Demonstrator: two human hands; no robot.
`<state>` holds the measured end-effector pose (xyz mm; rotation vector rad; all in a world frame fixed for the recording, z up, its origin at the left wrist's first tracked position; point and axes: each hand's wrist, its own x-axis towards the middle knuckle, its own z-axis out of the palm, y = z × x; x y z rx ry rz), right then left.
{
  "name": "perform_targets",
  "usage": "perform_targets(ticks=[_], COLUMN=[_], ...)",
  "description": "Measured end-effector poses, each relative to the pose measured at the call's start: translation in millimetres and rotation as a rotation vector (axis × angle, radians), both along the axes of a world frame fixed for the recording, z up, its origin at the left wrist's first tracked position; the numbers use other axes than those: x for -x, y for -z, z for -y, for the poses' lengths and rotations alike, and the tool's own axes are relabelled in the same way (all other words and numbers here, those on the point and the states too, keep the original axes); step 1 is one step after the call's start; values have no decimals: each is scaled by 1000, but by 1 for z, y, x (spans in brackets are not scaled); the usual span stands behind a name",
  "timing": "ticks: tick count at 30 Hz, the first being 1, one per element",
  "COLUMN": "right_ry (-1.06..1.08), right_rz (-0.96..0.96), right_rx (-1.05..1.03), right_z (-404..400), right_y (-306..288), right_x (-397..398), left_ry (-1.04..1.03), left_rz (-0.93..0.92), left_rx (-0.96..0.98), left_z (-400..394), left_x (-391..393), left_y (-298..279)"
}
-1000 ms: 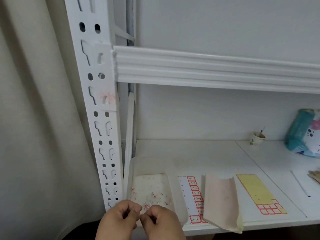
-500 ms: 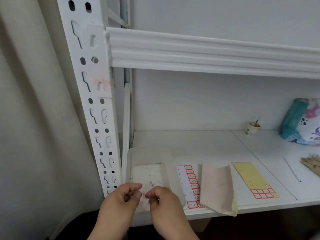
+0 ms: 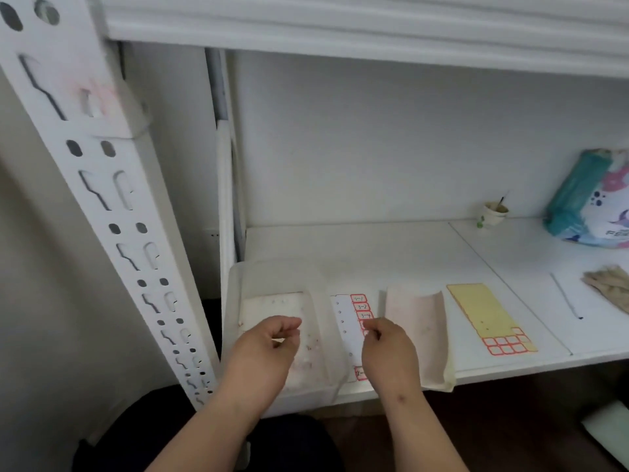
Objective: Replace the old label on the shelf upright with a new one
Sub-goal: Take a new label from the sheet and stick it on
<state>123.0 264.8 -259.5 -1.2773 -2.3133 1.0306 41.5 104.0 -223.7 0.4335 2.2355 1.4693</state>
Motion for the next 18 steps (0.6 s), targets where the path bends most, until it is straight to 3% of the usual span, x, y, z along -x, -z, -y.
perform_targets(ticks=[3, 8, 18], right_ry=[-68, -355, -335], right_rz=[198, 442, 359], right_rx=[-4, -116, -336], right_z=[-12, -4, 13], right_y=[30, 67, 97], right_x=[1, -3, -23], left_ry=[9, 33, 17], left_rz=[6, 22, 67], left_rx=[27, 85, 85], left_z=[-12, -23, -24], left_x=[1, 2, 2], left_y=[7, 17, 23])
